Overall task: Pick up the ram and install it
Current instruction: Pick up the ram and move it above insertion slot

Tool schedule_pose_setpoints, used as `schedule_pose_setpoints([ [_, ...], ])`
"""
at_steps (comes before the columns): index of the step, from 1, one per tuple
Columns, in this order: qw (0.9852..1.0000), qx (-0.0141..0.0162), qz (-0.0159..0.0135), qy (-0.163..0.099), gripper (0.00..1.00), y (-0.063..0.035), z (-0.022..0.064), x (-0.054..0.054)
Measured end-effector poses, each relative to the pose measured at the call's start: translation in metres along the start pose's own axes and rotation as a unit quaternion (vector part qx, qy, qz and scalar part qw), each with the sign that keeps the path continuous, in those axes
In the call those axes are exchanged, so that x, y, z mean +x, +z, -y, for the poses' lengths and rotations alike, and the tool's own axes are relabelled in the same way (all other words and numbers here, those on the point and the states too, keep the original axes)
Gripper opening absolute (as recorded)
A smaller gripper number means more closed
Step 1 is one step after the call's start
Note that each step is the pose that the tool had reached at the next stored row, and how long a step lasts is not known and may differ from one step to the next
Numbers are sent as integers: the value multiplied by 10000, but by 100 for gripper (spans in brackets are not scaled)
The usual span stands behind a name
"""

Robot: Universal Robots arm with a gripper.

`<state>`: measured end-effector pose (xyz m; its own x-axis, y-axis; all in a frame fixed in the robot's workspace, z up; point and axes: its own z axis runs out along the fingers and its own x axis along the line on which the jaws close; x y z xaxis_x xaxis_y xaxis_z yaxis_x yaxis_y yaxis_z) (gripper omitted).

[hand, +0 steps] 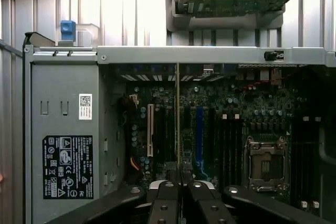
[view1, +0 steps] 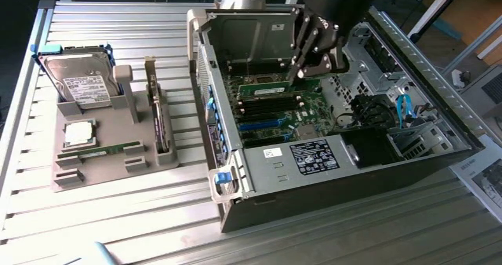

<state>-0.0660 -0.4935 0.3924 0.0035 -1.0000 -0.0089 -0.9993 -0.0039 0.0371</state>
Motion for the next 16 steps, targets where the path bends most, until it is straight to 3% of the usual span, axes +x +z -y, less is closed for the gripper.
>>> schedule_pose_setpoints([
  [1, 10000, 0, 0, 0, 12, -1, 37, 0],
  [3, 10000, -1, 0, 0, 12, -7, 188, 1],
  [7, 10000, -3, 0, 0, 12, -13, 350, 2],
  [11, 10000, -4, 0, 0, 12, -22, 571, 3],
  [16, 10000, -4, 0, 0, 12, -22, 581, 2],
])
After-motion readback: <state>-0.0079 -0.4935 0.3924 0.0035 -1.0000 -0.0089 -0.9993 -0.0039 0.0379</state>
